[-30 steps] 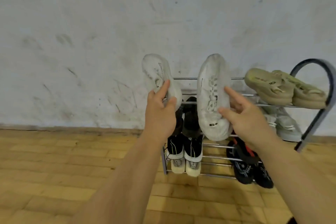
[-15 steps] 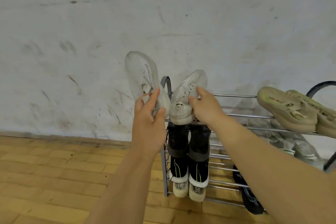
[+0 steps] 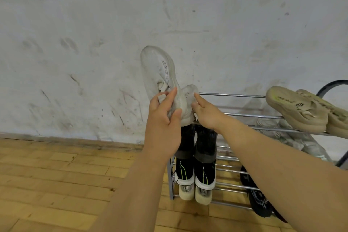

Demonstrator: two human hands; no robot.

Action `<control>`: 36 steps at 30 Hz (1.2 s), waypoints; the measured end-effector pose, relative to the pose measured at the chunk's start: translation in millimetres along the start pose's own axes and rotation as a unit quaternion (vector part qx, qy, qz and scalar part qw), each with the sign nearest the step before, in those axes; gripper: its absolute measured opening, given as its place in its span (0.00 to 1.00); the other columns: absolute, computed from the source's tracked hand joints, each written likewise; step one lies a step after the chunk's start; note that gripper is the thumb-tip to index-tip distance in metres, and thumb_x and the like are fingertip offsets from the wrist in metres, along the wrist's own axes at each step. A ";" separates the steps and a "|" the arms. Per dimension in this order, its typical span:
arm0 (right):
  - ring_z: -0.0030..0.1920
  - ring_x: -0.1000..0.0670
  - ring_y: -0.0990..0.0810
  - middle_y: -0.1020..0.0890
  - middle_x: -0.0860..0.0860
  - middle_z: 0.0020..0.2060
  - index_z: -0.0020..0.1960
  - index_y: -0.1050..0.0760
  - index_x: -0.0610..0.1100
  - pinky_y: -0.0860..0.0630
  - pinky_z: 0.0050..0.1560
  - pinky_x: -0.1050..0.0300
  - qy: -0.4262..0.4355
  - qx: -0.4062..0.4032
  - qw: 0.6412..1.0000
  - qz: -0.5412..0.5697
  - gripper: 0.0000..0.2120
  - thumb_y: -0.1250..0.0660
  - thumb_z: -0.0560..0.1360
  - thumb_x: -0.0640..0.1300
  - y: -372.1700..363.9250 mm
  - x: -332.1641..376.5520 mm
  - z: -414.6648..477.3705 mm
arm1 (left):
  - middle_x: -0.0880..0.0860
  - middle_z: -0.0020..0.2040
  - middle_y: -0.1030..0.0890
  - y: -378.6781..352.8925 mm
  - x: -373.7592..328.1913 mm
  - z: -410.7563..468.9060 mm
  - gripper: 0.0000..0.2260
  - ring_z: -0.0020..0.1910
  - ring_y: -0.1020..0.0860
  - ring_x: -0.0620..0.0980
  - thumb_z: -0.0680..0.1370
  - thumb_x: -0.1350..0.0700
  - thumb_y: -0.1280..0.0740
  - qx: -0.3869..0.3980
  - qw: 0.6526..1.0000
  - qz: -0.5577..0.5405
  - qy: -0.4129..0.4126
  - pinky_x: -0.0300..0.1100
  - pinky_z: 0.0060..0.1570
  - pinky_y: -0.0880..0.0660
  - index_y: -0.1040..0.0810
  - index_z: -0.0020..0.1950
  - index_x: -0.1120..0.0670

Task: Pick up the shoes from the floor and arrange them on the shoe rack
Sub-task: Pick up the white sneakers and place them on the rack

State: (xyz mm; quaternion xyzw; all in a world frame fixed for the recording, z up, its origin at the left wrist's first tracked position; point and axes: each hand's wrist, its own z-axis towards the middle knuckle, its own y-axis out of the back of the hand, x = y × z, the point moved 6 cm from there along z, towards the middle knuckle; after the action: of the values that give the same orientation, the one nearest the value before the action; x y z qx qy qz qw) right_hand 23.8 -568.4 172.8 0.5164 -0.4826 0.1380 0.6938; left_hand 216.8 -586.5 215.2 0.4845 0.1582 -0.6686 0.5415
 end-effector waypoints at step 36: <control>0.59 0.46 0.15 0.14 0.48 0.59 0.80 0.37 0.53 0.18 0.59 0.43 0.022 -0.134 0.867 0.479 0.28 0.38 0.83 0.36 85.3 -44.9 -110.7 | 0.40 0.74 0.38 -97.9 -38.9 -35.4 0.25 0.69 0.33 0.34 0.77 0.55 0.25 0.194 0.978 -0.017 -0.070 0.29 0.62 0.29 0.27 0.66 0.31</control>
State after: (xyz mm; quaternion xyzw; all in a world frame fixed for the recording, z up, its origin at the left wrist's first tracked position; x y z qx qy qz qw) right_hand 1.0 -424.0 186.0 0.1202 -0.6688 0.3989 0.6157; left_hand 145.5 -502.6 199.4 0.5300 -0.0046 -0.7276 0.4355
